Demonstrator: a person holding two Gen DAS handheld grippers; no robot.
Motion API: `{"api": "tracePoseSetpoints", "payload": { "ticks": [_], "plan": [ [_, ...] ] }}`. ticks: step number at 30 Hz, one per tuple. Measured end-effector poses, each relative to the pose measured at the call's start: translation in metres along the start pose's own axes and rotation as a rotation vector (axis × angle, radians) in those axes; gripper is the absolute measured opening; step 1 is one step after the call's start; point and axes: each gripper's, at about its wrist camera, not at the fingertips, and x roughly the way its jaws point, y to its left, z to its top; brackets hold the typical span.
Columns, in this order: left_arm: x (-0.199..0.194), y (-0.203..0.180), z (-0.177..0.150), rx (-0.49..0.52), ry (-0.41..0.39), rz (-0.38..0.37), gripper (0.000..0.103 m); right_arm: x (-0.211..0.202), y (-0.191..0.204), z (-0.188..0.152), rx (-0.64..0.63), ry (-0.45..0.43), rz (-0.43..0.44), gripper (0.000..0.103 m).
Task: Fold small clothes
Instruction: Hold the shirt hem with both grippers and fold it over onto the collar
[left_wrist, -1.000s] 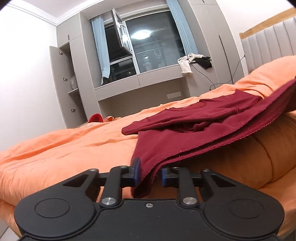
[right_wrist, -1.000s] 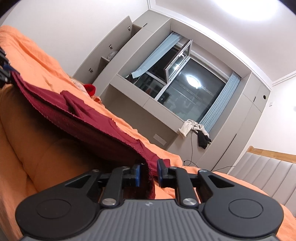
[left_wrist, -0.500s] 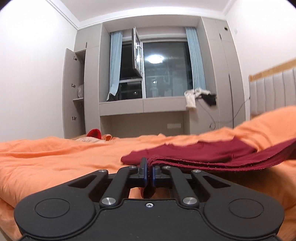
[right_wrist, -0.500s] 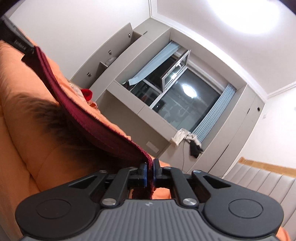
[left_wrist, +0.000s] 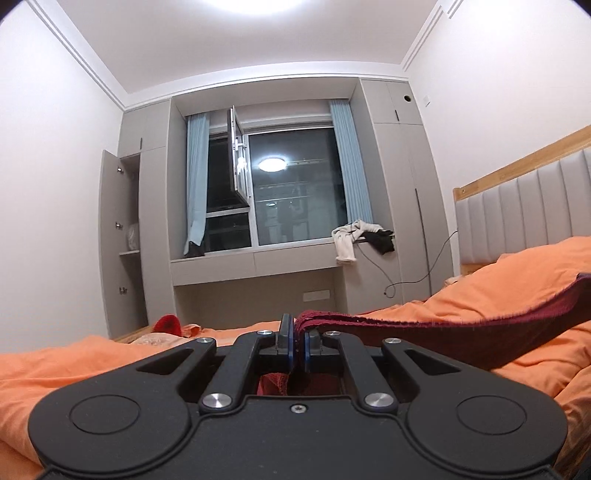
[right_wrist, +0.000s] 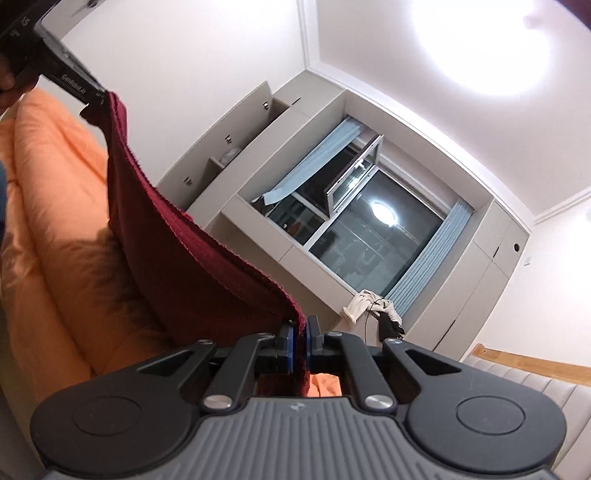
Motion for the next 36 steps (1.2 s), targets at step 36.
{"api": "tracePoseSetpoints", "payload": {
  "ticks": [36],
  "plan": [
    [0.403,0.033,-0.065,0.0,0.376,0.245,0.008,0.408,0.059,-0.091,-0.071,0.239,0.048,0.022]
  ]
}}
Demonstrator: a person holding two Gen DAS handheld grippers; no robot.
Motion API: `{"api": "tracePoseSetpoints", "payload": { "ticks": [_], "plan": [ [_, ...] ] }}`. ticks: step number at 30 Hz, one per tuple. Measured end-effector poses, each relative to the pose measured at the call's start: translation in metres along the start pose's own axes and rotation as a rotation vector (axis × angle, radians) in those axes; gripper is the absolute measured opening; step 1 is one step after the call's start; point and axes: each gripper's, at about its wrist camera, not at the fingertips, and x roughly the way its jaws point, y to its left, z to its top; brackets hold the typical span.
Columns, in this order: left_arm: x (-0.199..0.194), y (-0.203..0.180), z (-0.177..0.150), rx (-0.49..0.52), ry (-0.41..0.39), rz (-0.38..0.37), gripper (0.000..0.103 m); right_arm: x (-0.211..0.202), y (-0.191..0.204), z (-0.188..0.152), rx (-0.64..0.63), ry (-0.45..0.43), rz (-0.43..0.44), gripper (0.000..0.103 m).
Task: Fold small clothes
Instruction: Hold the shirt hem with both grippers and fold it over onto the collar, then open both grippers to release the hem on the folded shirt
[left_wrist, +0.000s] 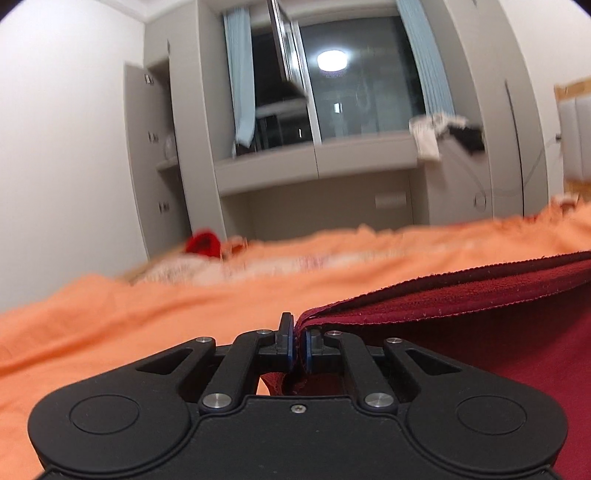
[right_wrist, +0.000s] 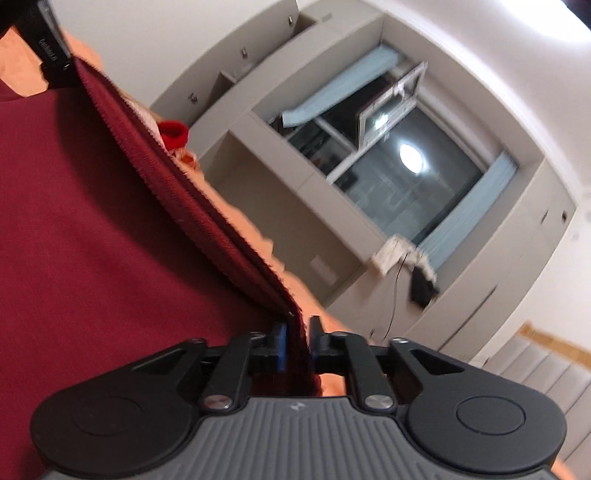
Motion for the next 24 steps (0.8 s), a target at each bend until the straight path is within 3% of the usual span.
{"api": "tracePoseSetpoints", "payload": {
  "ticks": [3,5,8,10,13,15,17,24],
  "plan": [
    [0.021,0.004,-0.008,-0.043,0.087,-0.018,0.011,0.004,0.006,-0.011,0.008,0.043,0.02,0.04],
    [0.029,0.006,-0.013,-0.062,0.128,-0.022,0.015,0.006,0.006,-0.015,0.029,0.065,0.021,0.044],
    [0.031,0.009,-0.023,-0.059,0.15,-0.015,0.023,0.007,0.0,-0.018,0.059,0.083,0.002,0.07],
    [0.032,0.009,-0.027,-0.066,0.168,-0.012,0.03,0.007,-0.005,-0.018,0.085,0.083,-0.007,0.088],
    [0.038,0.015,-0.03,-0.098,0.201,0.001,0.048,0.014,-0.012,-0.015,0.097,0.089,-0.013,0.098],
    [0.04,0.021,-0.032,-0.133,0.215,-0.005,0.068,0.016,-0.012,-0.017,0.092,0.101,-0.023,0.103],
    [0.042,0.027,-0.033,-0.166,0.223,0.002,0.077,0.019,-0.014,-0.019,0.106,0.125,-0.021,0.103],
    [0.066,0.043,-0.048,-0.255,0.373,0.059,0.084,0.037,-0.043,-0.039,0.34,0.289,0.073,0.103]
  ]
}}
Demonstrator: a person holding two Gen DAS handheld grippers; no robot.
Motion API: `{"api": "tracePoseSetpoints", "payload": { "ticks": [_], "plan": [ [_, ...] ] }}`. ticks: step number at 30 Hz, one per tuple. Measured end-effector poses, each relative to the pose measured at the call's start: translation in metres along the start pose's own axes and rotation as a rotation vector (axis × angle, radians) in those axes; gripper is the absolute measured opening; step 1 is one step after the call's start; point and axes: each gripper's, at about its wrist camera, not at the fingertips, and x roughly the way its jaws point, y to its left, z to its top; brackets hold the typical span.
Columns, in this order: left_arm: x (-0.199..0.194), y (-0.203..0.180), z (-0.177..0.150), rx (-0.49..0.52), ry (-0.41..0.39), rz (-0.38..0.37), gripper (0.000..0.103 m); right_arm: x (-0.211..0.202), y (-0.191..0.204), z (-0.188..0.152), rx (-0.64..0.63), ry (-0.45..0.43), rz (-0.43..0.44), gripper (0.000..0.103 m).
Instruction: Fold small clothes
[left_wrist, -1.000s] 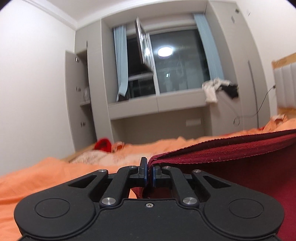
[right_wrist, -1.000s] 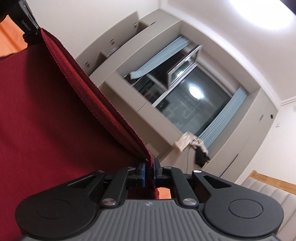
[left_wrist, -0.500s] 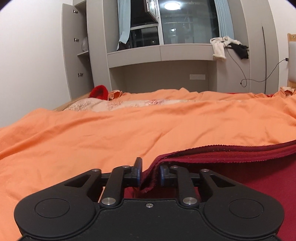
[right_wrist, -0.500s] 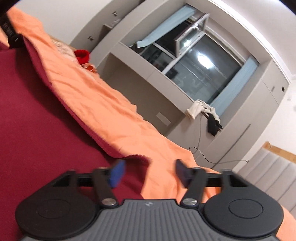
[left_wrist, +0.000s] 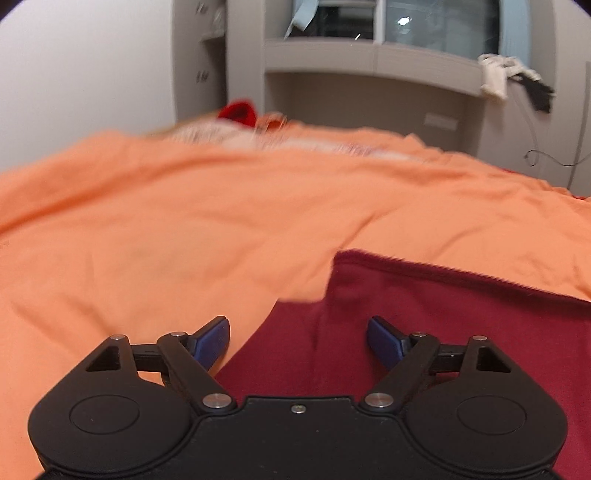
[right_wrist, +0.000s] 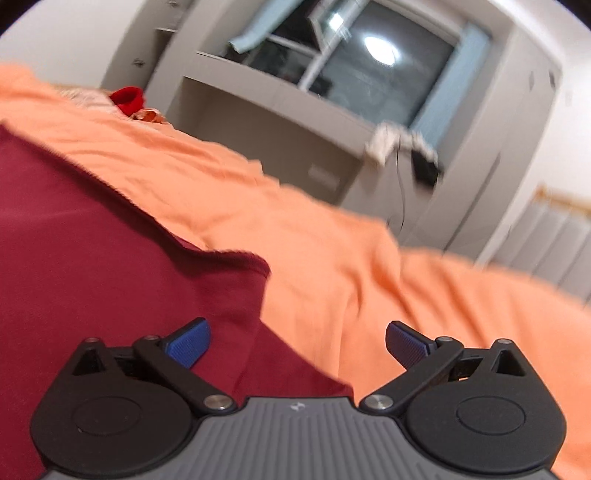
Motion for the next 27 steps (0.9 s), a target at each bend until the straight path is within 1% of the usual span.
{"api": "tracePoseSetpoints", "payload": {
  "ticks": [2,4,5,6,8,10,12,16,19,21,25,27],
  "plan": [
    [0.003,0.008,0.0,-0.048,0.016,-0.016,0.084,0.0,-0.013,-0.001,0.071,0.013,0.04,0.103],
    [-0.001,0.014,0.002,-0.079,0.002,-0.021,0.085,-0.003,-0.023,0.001,0.106,0.013,0.055,0.103],
    [-0.004,0.015,0.003,-0.088,-0.013,-0.024,0.088,-0.004,-0.027,0.002,0.113,0.017,0.062,0.103],
    [-0.009,0.017,0.004,-0.098,-0.03,-0.027,0.094,-0.005,-0.03,0.001,0.116,0.022,0.065,0.103],
    [-0.02,0.021,0.006,-0.124,-0.076,-0.041,0.102,-0.013,-0.036,0.003,0.116,0.025,0.057,0.103],
    [-0.031,0.026,0.009,-0.15,-0.12,-0.071,0.102,-0.022,-0.043,0.007,0.125,0.012,0.03,0.103],
    [-0.041,0.03,0.01,-0.162,-0.136,-0.098,0.102,-0.032,-0.049,0.009,0.15,-0.009,0.016,0.103],
    [-0.061,0.037,0.005,-0.148,-0.165,-0.127,0.102,-0.059,-0.055,0.014,0.213,-0.054,0.042,0.103],
    [-0.078,0.039,-0.002,-0.118,-0.191,-0.137,0.102,-0.084,-0.05,0.015,0.238,-0.095,0.08,0.103],
    [-0.09,0.041,-0.007,-0.105,-0.21,-0.153,0.102,-0.101,-0.041,0.019,0.236,-0.146,0.102,0.103],
    [-0.109,0.046,-0.024,-0.084,-0.219,-0.195,0.102,-0.129,-0.019,0.022,0.185,-0.229,0.161,0.103],
    [-0.12,0.05,-0.036,-0.066,-0.237,-0.214,0.102,-0.14,-0.005,0.023,0.145,-0.256,0.184,0.103]
  ]
}}
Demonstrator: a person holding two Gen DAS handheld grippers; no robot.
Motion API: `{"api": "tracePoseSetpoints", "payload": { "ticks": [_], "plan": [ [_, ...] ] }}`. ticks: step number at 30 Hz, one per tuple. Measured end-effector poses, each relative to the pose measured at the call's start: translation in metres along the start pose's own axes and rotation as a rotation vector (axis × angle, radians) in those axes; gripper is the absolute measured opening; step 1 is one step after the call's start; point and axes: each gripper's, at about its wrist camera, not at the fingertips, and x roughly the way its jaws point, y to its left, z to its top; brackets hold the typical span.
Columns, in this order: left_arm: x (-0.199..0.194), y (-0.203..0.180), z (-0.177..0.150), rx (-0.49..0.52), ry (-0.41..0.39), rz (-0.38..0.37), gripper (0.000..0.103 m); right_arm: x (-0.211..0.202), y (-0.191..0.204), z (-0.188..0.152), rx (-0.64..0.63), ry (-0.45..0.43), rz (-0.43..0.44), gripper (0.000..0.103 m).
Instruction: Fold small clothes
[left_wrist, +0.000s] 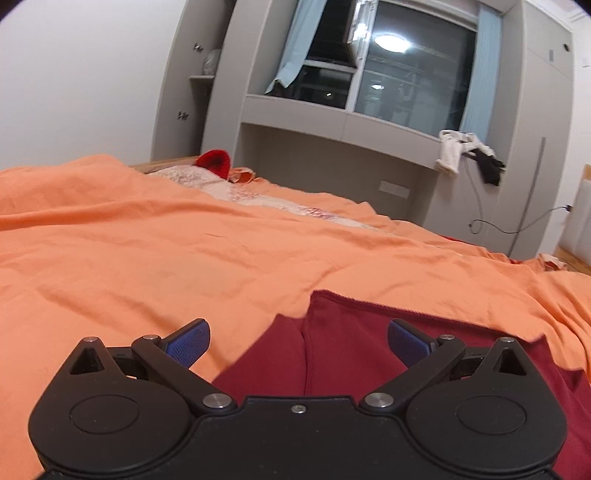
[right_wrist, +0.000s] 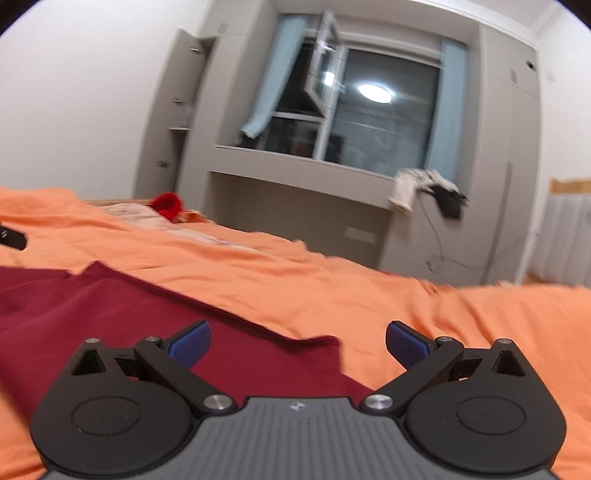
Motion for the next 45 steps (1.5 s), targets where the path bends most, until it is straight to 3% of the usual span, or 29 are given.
{"api": "tracePoseSetpoints", "payload": {
  "ticks": [5,10,16,24,27,34,45],
  "plan": [
    [-0.033,0.009,-0.018,0.041,-0.037,-0.062,0.102,-0.013,0.029,-0.001,-0.028,-0.024,0.059,0.103],
    [-0.051,0.019,-0.035,0.01,0.016,-0.151,0.102,-0.018,0.045,-0.005,0.02,-0.016,0.122,0.103],
    [-0.064,0.022,-0.054,-0.156,0.1,-0.23,0.102,-0.007,0.064,-0.012,-0.021,-0.006,0.136,0.103],
    [-0.045,0.0,-0.083,-0.193,0.252,-0.339,0.102,0.026,0.077,-0.029,-0.05,0.155,0.176,0.103],
    [-0.039,-0.007,-0.085,-0.148,0.256,-0.335,0.102,0.033,0.076,-0.032,-0.035,0.194,0.2,0.103],
    [-0.028,-0.003,-0.081,-0.193,0.268,-0.331,0.102,0.029,0.073,-0.036,-0.023,0.184,0.197,0.103],
    [-0.014,-0.02,-0.081,-0.179,0.262,-0.241,0.102,0.029,0.076,-0.032,-0.033,0.177,0.187,0.103]
  ]
}}
